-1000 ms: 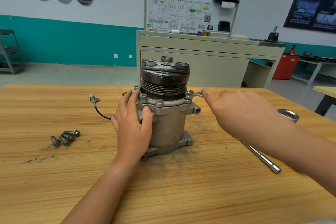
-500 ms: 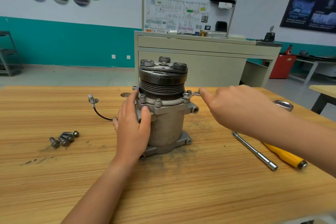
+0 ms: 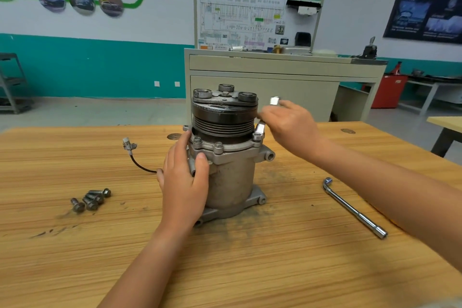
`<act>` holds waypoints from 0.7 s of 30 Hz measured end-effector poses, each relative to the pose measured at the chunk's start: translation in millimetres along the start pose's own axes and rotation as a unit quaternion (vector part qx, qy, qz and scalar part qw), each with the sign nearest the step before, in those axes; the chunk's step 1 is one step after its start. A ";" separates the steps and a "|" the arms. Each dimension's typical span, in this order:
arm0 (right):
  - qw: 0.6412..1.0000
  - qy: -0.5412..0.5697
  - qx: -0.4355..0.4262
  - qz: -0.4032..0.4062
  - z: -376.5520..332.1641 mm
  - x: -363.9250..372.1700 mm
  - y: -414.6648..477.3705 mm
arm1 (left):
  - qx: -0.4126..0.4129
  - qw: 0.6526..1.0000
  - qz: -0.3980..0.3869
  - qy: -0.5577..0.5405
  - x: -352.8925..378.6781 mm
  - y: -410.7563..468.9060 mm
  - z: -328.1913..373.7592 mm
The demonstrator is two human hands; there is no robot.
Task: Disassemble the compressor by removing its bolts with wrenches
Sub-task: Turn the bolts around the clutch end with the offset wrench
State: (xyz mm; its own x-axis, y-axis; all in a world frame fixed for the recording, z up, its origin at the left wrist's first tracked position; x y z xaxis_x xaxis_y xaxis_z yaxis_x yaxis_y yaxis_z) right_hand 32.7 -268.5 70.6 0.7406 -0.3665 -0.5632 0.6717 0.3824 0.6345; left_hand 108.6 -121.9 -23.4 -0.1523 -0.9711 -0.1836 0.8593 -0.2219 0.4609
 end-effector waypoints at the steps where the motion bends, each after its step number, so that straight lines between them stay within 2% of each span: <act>1: 1.000 0.014 -0.005 0.017 -4.1 3.5 2.3 | 0.000 1.000 -0.002 -0.002 0.3 -0.1 0.4; 3: 0.999 0.049 0.009 0.007 -6.2 13.2 3.4 | 0.000 1.000 -0.006 -0.004 0.8 -0.5 1.1; 5: 0.985 0.121 0.124 0.019 12.3 11.3 -7.8 | 0.000 1.000 -0.009 -0.005 1.1 -0.8 1.5; 7: 0.919 0.243 0.298 0.091 37.1 -0.5 -38.4 | 0.001 1.000 -0.007 -0.007 0.4 -0.2 0.9; 8: 0.880 0.303 0.340 0.138 41.5 -9.5 -52.5 | 0.000 1.000 -0.005 -0.008 0.0 0.0 0.2; 9: 0.865 0.329 0.345 0.158 39.7 -20.1 -61.0 | -0.001 1.000 -0.004 -0.009 0.0 0.2 -0.4; 10: 0.880 0.318 0.324 0.140 31.7 -30.7 -63.3 | -0.002 1.000 -0.004 -0.010 0.2 0.1 -0.7; 12: 0.931 0.256 0.253 0.053 10.4 -43.5 -65.9 | -0.002 1.000 -0.005 -0.012 0.4 -0.5 -0.6; 14: 0.958 0.192 0.207 -0.042 -6.3 -44.6 -70.6 | -0.003 1.000 -0.005 -0.013 0.3 -0.9 -0.7; 17: 0.957 0.115 0.206 -0.169 -14.3 -35.8 -74.1 | -0.004 1.000 -0.006 -0.013 0.3 -0.8 -0.4; 21: 0.949 0.044 0.206 -0.236 -15.3 -31.0 -66.1 | -0.005 1.000 -0.007 -0.013 0.0 -0.7 -0.1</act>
State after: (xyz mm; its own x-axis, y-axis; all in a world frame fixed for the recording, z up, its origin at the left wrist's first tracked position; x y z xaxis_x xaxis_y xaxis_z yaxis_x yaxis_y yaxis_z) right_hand -34.4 -269.4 38.0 0.3697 -0.3348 -0.8667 0.8789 -0.1766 0.4431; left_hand 108.1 -121.7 -23.8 -0.1768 -0.9700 -0.1670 0.8619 -0.2345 0.4497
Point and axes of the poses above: each hand's wrist, its own y-axis towards the middle knuckle, its own x-axis out of the palm, z = x × y, the point moved 10 cm from there along y, towards the middle knuckle, and after that the axes turned 9 degrees about -x, right-handed, at the moved point
